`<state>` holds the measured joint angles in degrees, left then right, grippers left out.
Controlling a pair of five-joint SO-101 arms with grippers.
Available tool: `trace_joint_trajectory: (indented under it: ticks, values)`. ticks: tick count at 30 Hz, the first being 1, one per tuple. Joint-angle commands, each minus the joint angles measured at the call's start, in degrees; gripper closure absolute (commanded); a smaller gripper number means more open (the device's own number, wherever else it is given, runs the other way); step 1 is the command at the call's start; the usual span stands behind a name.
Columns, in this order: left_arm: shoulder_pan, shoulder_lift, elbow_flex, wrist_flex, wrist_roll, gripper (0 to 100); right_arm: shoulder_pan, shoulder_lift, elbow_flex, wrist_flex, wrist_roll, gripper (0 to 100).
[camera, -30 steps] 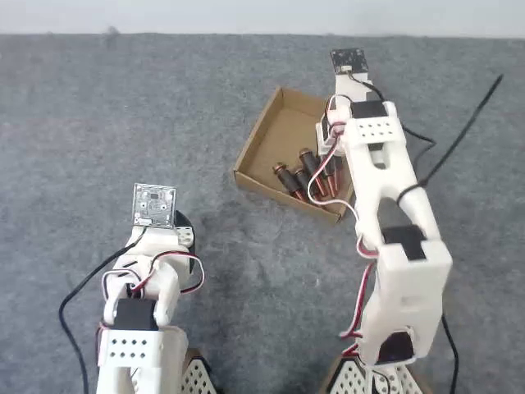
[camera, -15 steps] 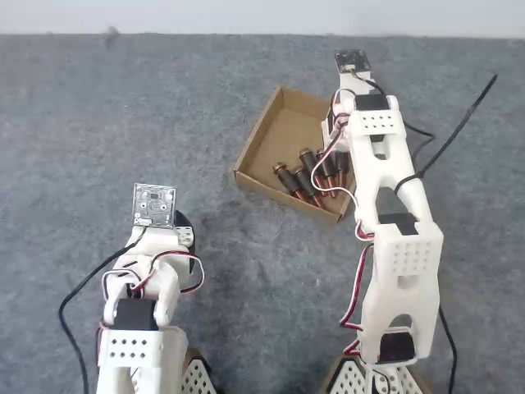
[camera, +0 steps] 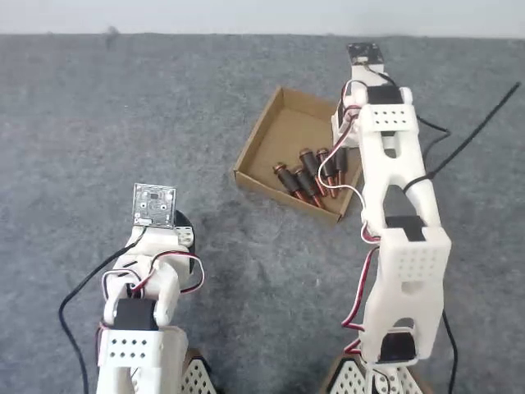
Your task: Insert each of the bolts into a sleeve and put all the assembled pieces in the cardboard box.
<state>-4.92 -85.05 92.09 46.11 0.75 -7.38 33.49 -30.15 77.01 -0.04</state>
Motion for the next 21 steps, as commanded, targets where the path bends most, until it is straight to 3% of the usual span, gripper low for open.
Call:
trace_joint_trajectory:
  ticks: [1,13,21]
  values:
    - [-0.18,-0.26,-0.66,-1.32,-0.53,99,1.19,-8.22,-3.43,5.41,-1.67,99.3]
    - [-0.18,-0.26,-0.84,-1.05,-0.53,99,1.36,-29.41,-3.08,24.57,-4.13,99.3]
    - [-0.18,-0.26,-0.66,-1.05,-0.53,99,2.95,-53.49,12.48,25.19,-3.69,99.3]
